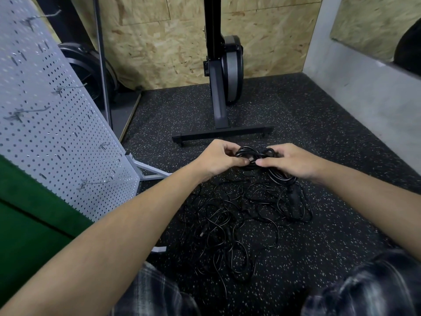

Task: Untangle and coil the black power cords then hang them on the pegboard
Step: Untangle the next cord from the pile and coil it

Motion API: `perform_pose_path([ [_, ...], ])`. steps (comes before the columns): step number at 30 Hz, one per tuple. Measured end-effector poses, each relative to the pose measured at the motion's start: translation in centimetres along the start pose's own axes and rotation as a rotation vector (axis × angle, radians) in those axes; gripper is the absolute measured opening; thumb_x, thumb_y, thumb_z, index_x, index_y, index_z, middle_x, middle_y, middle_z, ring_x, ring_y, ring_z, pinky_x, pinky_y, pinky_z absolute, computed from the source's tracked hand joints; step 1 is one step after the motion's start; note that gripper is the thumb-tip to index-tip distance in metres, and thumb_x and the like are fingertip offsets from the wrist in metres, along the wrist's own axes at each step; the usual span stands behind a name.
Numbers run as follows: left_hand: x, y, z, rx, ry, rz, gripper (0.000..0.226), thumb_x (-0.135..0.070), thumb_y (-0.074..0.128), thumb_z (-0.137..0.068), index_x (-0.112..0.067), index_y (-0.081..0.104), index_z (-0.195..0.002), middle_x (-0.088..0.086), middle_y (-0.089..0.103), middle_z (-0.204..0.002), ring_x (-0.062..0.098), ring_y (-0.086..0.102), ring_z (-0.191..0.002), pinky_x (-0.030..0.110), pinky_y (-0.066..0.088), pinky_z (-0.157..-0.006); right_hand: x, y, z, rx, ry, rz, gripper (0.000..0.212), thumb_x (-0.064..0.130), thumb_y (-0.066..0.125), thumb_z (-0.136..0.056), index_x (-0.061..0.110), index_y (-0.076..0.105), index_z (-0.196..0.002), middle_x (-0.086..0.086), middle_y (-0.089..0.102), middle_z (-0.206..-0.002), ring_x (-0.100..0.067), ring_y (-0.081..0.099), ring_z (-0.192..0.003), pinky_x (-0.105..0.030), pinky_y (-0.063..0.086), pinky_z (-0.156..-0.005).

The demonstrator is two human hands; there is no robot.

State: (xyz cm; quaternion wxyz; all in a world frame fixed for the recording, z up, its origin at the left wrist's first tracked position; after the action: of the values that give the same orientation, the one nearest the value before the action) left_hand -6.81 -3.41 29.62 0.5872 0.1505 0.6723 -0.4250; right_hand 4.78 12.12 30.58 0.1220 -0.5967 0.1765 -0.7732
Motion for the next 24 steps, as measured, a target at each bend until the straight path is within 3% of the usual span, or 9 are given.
perform_pose_path([
  [3, -0.2, -0.1, 0.2, 0.049, 0.007, 0.005, 0.049, -0.015, 0.089, -0.081, -0.03, 0.073, -0.125, 0.01, 0.077, -0.106, 0.019, 0.073, -0.104, 0.045, 0.051, -0.109, -0.2, 0.0, 0.1, 0.047, 0.016, -0.004, 0.021, 0.031, 0.072, -0.097, 0.016, 0.076, -0.111, -0.002, 0.08, -0.097, -0.015, 0.074, -0.087, -0.027, 0.056, -0.081],
  [6, -0.4, -0.1, 0.3, 0.099, 0.02, 0.042, 0.05, -0.014, 0.087, -0.084, -0.027, 0.071, -0.13, 0.018, 0.076, -0.109, 0.028, 0.074, -0.106, 0.047, 0.051, -0.111, 0.2, -0.3, 0.1, 0.016, -0.014, -0.028, 0.018, 0.021, 0.073, -0.096, 0.017, 0.073, -0.113, 0.005, 0.077, -0.083, -0.001, 0.069, -0.067, -0.012, 0.049, -0.06],
  [7, -0.4, -0.1, 0.3, 0.113, 0.024, 0.052, 0.05, -0.014, 0.087, -0.084, -0.024, 0.071, -0.13, 0.019, 0.076, -0.11, 0.028, 0.074, -0.106, 0.048, 0.05, -0.112, 0.3, -0.5, 0.1, -0.001, -0.026, -0.024, 0.019, 0.02, 0.075, -0.095, 0.019, 0.073, -0.114, 0.002, 0.078, -0.089, -0.004, 0.072, -0.072, -0.013, 0.052, -0.063],
  [10, -0.6, 0.0, 0.4, 0.13, 0.034, 0.055, 0.047, -0.009, 0.087, -0.082, -0.018, 0.074, -0.127, 0.014, 0.078, -0.112, 0.028, 0.073, -0.108, 0.049, 0.049, -0.112, 0.4, -1.0, -0.1, -0.047, -0.063, 0.039, 0.03, 0.025, 0.078, -0.092, 0.026, 0.074, -0.122, -0.001, 0.079, -0.109, -0.018, 0.075, -0.102, -0.028, 0.058, -0.094],
  [13, -0.7, -0.2, 0.4, 0.121, 0.042, 0.027, 0.043, -0.008, 0.089, -0.08, -0.015, 0.077, -0.122, 0.009, 0.079, -0.113, 0.035, 0.069, -0.114, 0.051, 0.049, -0.112, 1.1, -0.7, 0.1, -0.063, -0.115, 0.134, 0.05, 0.025, 0.078, -0.092, 0.022, 0.065, -0.14, 0.004, 0.071, -0.132, -0.009, 0.067, -0.119, -0.031, 0.047, -0.113],
  [15, -0.8, -0.3, 0.4, 0.102, 0.046, 0.019, 0.038, -0.008, 0.089, -0.08, -0.014, 0.079, -0.117, 0.009, 0.079, -0.112, 0.036, 0.068, -0.114, 0.053, 0.047, -0.112, 1.4, -0.9, 0.1, -0.093, -0.153, 0.159, 0.053, 0.024, 0.079, -0.092, 0.021, 0.062, -0.142, 0.009, 0.065, -0.137, -0.003, 0.062, -0.123, -0.03, 0.043, -0.115],
  [17, -0.9, -0.3, 0.4, 0.113, 0.046, 0.019, 0.038, -0.004, 0.087, -0.08, -0.013, 0.079, -0.116, 0.01, 0.079, -0.111, 0.032, 0.071, -0.11, 0.053, 0.047, -0.112, 1.4, -1.2, 0.1, -0.112, -0.156, 0.17, 0.044, 0.024, 0.078, -0.092, 0.023, 0.067, -0.134, 0.013, 0.067, -0.129, 0.0, 0.063, -0.118, -0.029, 0.045, -0.112],
  [21, -0.7, -0.2, 0.7, 0.142, 0.025, 0.014, 0.045, 0.004, 0.084, -0.08, -0.017, 0.078, -0.12, 0.017, 0.077, -0.113, 0.022, 0.067, -0.1, 0.054, 0.046, -0.113, 1.0, -1.2, 0.0, -0.105, -0.146, 0.232, 0.04, 0.025, 0.077, -0.094, 0.024, 0.066, -0.133, 0.01, 0.068, -0.129, -0.005, 0.062, -0.121, -0.032, 0.042, -0.117],
  [24, -0.7, 0.0, 0.9, 0.138, 0.049, 0.003, 0.047, 0.007, 0.082, -0.081, -0.016, 0.077, -0.121, 0.011, 0.078, -0.107, 0.015, 0.068, -0.095, 0.042, 0.054, -0.104, 1.0, -1.0, -0.1, -0.068, -0.136, 0.308, 0.039, 0.027, 0.074, -0.097, 0.025, 0.065, -0.134, 0.011, 0.067, -0.131, -0.008, 0.06, -0.126, -0.04, 0.041, -0.118],
])
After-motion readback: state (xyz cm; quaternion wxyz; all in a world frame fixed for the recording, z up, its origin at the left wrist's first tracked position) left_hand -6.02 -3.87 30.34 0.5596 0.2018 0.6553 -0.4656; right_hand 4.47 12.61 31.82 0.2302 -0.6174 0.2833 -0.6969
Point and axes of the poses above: each hand's wrist, its own z-axis away from the middle knuckle, its own y-axis out of the palm, x = y × z, the point moved 6 cm from there along -z, towards the middle knuckle
